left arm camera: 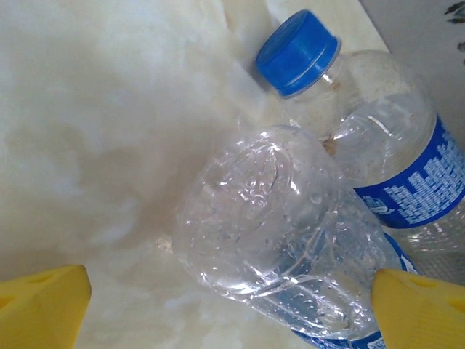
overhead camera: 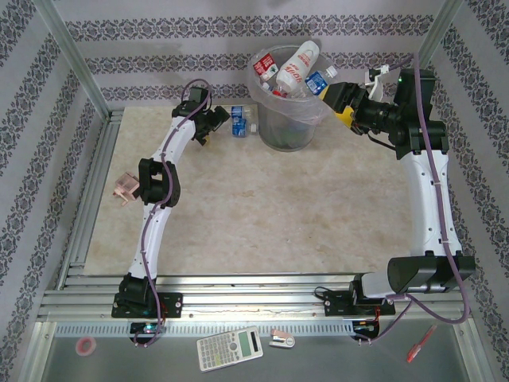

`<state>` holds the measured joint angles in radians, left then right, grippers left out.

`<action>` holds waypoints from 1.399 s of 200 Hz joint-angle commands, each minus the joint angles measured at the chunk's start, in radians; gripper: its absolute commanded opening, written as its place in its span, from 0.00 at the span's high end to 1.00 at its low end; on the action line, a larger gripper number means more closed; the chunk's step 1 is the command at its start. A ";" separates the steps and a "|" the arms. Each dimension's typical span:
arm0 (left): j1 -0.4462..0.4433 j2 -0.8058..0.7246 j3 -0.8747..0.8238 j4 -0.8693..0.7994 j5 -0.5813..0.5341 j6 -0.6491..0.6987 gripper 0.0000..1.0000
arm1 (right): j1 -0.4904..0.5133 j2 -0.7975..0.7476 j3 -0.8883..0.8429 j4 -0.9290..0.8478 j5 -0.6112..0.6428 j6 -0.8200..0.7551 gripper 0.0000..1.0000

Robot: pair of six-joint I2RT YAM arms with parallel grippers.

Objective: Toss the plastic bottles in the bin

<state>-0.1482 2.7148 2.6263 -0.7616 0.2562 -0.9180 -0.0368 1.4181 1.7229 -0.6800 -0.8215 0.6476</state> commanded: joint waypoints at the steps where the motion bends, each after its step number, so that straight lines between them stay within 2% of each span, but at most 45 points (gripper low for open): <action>1: 0.014 0.036 0.015 -0.140 -0.031 0.040 0.04 | 0.005 0.001 -0.005 0.025 -0.018 -0.004 0.03; 40: 0.014 0.019 0.012 -0.194 -0.007 0.120 0.15 | 0.004 -0.002 -0.008 0.028 -0.015 0.003 0.03; 62: 0.004 -0.051 -0.046 -0.233 -0.011 0.205 0.18 | 0.005 -0.014 -0.018 0.026 -0.012 0.000 0.03; 82: -0.010 -0.231 -0.262 -0.193 -0.041 0.271 0.19 | 0.005 -0.033 -0.030 0.023 -0.007 -0.003 0.03; 97: -0.018 -0.452 -0.549 -0.071 -0.066 0.267 0.17 | 0.005 -0.049 -0.041 0.022 -0.005 -0.008 0.03; 111: -0.020 -0.629 -0.783 0.059 -0.080 0.221 0.10 | 0.005 -0.060 -0.061 0.026 0.001 -0.011 0.02; 132: -0.020 -0.713 -0.875 0.106 -0.041 0.172 0.04 | 0.005 -0.055 -0.084 0.039 -0.002 -0.004 0.02; 145: -0.027 -0.704 -0.860 0.111 -0.011 0.149 0.01 | 0.005 -0.042 -0.081 0.037 -0.011 -0.004 0.02; 185: -0.052 -0.569 -0.672 -0.016 -0.076 0.140 0.00 | 0.011 -0.024 -0.063 0.042 -0.021 -0.008 0.02; 251: -0.092 -0.234 -0.140 -0.338 -0.170 0.157 0.00 | 0.011 -0.045 -0.085 0.029 -0.033 -0.027 0.02; 263: -0.095 -0.204 -0.098 -0.388 -0.183 0.165 0.00 | 0.009 -0.048 -0.085 0.024 -0.035 -0.033 0.02; 280: -0.099 -0.203 -0.122 -0.410 -0.204 0.180 0.00 | 0.006 -0.053 -0.088 0.020 -0.038 -0.038 0.02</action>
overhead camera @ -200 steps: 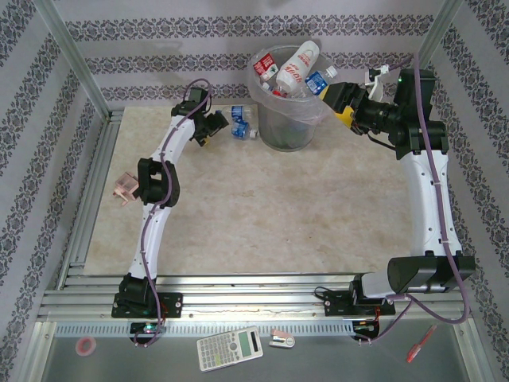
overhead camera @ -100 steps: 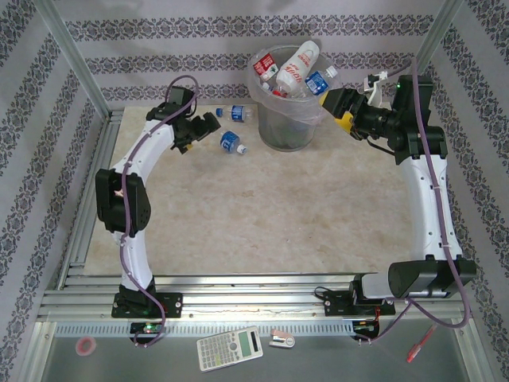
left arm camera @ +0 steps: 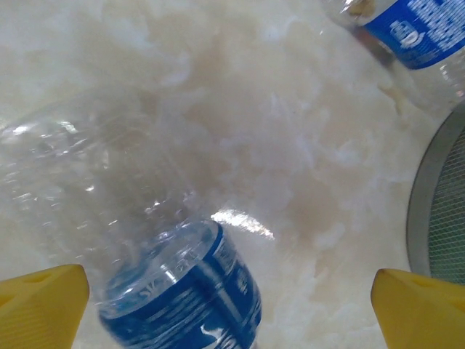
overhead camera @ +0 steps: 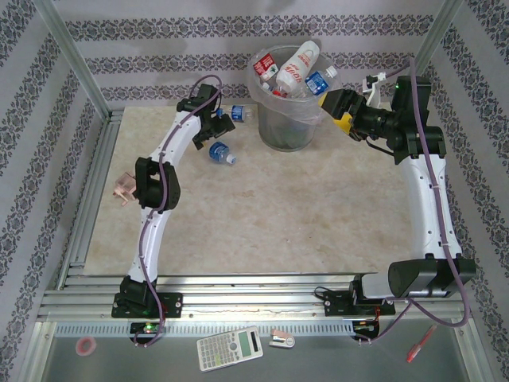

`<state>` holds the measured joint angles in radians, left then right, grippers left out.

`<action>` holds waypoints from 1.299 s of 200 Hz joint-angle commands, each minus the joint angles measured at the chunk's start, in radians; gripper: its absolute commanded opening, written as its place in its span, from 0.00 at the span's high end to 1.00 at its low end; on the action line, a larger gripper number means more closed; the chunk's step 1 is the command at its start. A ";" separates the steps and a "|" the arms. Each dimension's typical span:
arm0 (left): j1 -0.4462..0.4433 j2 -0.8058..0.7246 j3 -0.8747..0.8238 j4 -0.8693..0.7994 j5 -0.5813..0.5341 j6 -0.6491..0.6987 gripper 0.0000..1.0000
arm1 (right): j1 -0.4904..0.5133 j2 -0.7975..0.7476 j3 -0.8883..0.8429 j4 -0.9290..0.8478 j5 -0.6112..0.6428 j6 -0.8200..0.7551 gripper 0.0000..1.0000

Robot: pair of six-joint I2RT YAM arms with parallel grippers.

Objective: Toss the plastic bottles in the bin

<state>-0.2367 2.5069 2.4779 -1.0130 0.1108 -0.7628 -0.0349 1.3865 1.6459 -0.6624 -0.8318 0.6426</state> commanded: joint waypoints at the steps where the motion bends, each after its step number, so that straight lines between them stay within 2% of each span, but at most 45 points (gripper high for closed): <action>1: -0.010 0.004 0.025 -0.161 -0.060 0.027 0.00 | 0.004 -0.021 -0.011 0.002 -0.027 -0.033 0.02; 45: -0.010 -0.040 -0.120 -0.136 -0.094 0.050 0.00 | -0.010 -0.025 -0.024 0.002 -0.038 -0.039 0.02; 91: -0.010 -0.042 -0.202 -0.127 -0.109 0.069 0.02 | -0.015 -0.021 -0.036 0.010 -0.039 -0.040 0.02; 138: -0.004 -0.091 -0.287 -0.082 -0.108 0.115 0.21 | -0.016 -0.032 -0.048 0.012 -0.030 -0.039 0.02; 169: 0.002 -0.168 -0.413 0.011 -0.073 0.138 0.35 | -0.016 -0.032 -0.048 0.015 -0.027 -0.032 0.02; 188: 0.002 -0.239 -0.502 0.090 -0.050 0.163 0.41 | -0.015 -0.033 -0.048 0.016 -0.024 -0.029 0.02; 260: 0.001 -0.549 -0.808 0.441 0.138 0.255 0.45 | -0.016 -0.044 -0.057 0.018 -0.013 -0.029 0.02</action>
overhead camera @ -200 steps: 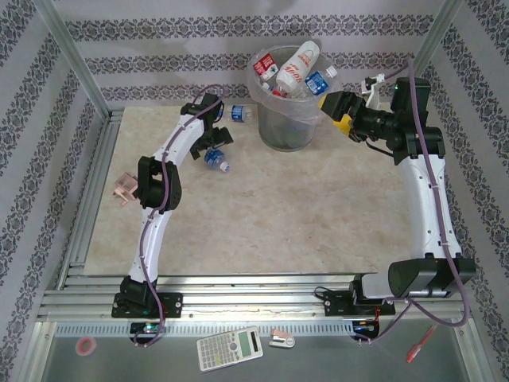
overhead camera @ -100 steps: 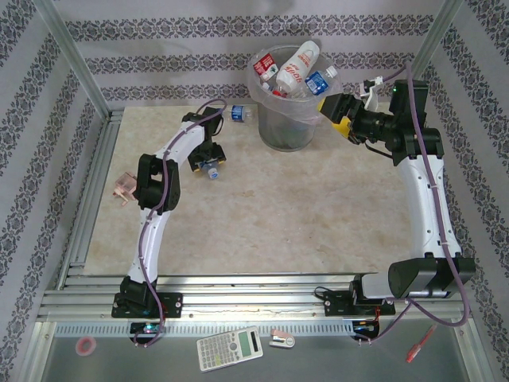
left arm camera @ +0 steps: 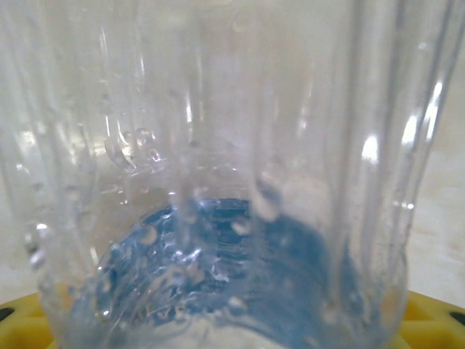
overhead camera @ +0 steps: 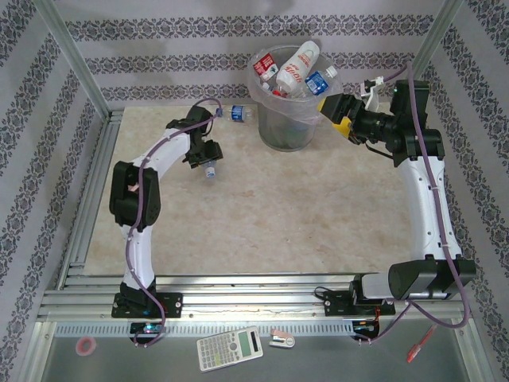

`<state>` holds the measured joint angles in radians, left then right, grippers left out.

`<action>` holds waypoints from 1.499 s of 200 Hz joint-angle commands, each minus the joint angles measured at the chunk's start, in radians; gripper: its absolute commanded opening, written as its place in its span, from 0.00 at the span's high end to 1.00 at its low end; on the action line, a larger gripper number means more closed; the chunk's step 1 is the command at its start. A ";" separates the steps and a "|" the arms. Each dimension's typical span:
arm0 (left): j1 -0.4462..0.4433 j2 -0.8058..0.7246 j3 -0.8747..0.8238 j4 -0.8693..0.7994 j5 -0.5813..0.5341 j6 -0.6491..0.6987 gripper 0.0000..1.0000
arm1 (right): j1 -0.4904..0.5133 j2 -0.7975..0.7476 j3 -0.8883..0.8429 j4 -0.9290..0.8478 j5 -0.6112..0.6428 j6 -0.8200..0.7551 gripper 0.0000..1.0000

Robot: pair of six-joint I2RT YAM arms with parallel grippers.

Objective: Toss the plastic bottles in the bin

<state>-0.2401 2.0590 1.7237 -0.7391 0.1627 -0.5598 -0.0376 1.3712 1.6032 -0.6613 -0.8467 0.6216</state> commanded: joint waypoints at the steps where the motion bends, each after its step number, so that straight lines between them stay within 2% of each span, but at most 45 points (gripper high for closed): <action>1: 0.005 -0.105 -0.056 0.171 0.089 0.051 0.45 | -0.013 -0.030 -0.014 0.017 0.003 -0.008 0.02; 36: 0.005 -0.229 -0.124 0.323 0.218 -0.010 0.46 | -0.013 -0.037 -0.020 0.017 0.002 -0.009 0.02; 61: 0.003 -0.228 -0.023 0.293 0.323 -0.013 0.47 | -0.013 -0.039 -0.025 0.017 0.002 -0.009 0.02; 111: 0.000 -0.255 0.086 0.329 0.460 0.006 0.48 | -0.012 -0.044 -0.019 0.018 0.000 -0.008 0.02; 144: 0.001 -0.271 0.097 0.230 0.427 0.041 0.48 | -0.013 -0.050 -0.022 0.017 -0.001 -0.009 0.02; 181: 0.004 -0.278 0.110 0.032 0.315 0.131 0.49 | -0.013 -0.050 -0.021 0.022 -0.009 -0.006 0.02; 209: 0.005 -0.258 0.158 -0.050 0.251 0.170 0.49 | -0.015 -0.046 -0.013 0.020 -0.013 -0.008 0.02; 233: 0.005 -0.191 0.295 -0.078 0.261 0.157 0.49 | -0.016 -0.046 -0.009 0.014 -0.015 -0.009 0.02; 253: -0.014 -0.059 0.569 -0.085 0.334 0.103 0.48 | -0.021 -0.047 -0.001 0.011 -0.019 -0.011 0.02; 265: -0.036 0.066 0.819 -0.062 0.393 0.023 0.42 | -0.024 -0.048 0.004 0.009 -0.022 -0.011 0.02; 278: -0.063 0.228 1.105 0.026 0.447 -0.109 0.16 | -0.028 -0.049 0.004 0.013 -0.023 -0.011 0.02; 282: -0.068 0.270 1.161 0.084 0.466 -0.166 0.12 | -0.028 -0.050 0.002 0.014 -0.024 -0.010 0.02; 294: -0.076 0.335 1.187 0.310 0.501 -0.349 0.03 | -0.030 -0.050 -0.002 0.018 -0.027 -0.006 0.02; 300: -0.082 0.344 1.170 0.392 0.496 -0.394 0.00 | -0.031 -0.050 -0.006 0.019 -0.029 -0.003 0.02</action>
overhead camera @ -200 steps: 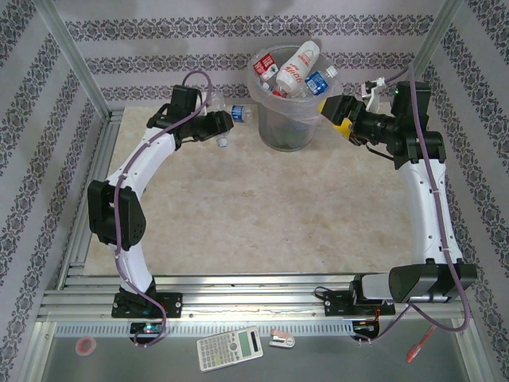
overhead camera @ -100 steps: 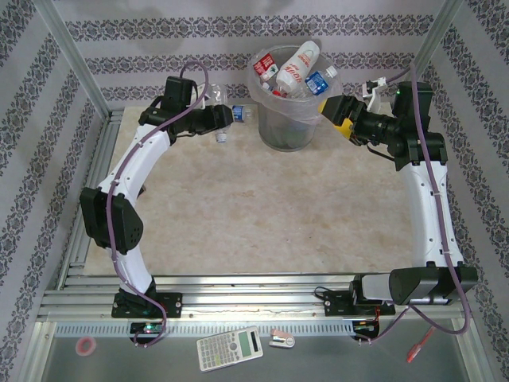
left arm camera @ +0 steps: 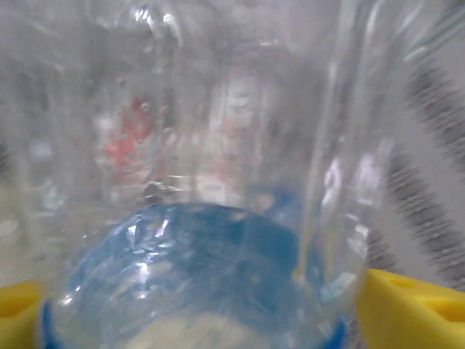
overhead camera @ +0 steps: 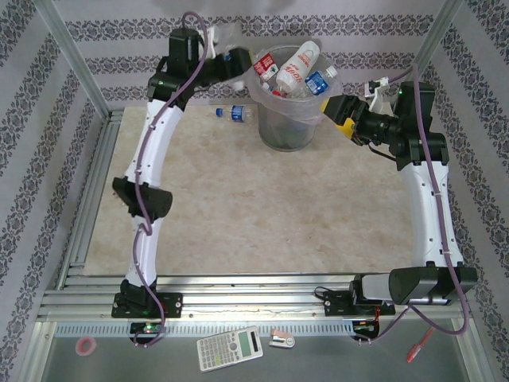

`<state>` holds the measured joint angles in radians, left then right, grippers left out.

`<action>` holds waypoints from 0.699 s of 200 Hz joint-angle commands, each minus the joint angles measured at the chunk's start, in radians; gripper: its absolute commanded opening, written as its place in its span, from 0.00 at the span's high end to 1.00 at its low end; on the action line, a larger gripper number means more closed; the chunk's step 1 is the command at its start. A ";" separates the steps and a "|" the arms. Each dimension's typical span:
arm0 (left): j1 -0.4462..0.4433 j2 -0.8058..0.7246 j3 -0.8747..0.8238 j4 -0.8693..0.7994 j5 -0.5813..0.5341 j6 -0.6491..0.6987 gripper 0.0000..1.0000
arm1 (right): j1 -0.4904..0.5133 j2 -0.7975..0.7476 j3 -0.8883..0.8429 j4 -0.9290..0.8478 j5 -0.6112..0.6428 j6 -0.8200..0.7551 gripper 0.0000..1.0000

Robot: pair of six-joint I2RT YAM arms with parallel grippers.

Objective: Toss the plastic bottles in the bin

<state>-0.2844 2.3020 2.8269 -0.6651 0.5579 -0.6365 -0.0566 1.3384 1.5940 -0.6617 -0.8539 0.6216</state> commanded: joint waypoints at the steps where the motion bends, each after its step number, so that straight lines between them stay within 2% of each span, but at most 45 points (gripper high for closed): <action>1: -0.039 0.102 0.064 0.325 0.099 -0.320 0.00 | -0.011 -0.018 0.002 0.022 -0.023 -0.002 0.02; 8: -0.043 0.103 0.060 0.326 0.068 -0.307 0.00 | -0.014 -0.017 0.000 0.025 -0.030 0.000 0.02; 50: 0.021 -0.012 0.042 -0.043 -0.014 -0.113 0.00 | -0.014 -0.006 -0.006 0.037 -0.048 0.010 0.02; 80: 0.072 -0.161 -0.104 -0.191 -0.115 -0.033 0.00 | -0.011 -0.004 -0.017 0.062 -0.040 0.027 0.02; 117: 0.068 -0.310 -0.454 -0.080 -0.083 -0.061 0.00 | -0.005 0.033 -0.032 -0.005 0.024 0.014 0.03; 140: 0.064 -0.416 -0.726 0.103 -0.052 -0.111 0.00 | 0.006 0.094 -0.027 -0.021 0.095 -0.048 0.03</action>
<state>-0.2070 1.9415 2.3062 -0.7151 0.4721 -0.7158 -0.0628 1.3697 1.5749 -0.6548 -0.8337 0.6273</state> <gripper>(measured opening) 0.998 0.966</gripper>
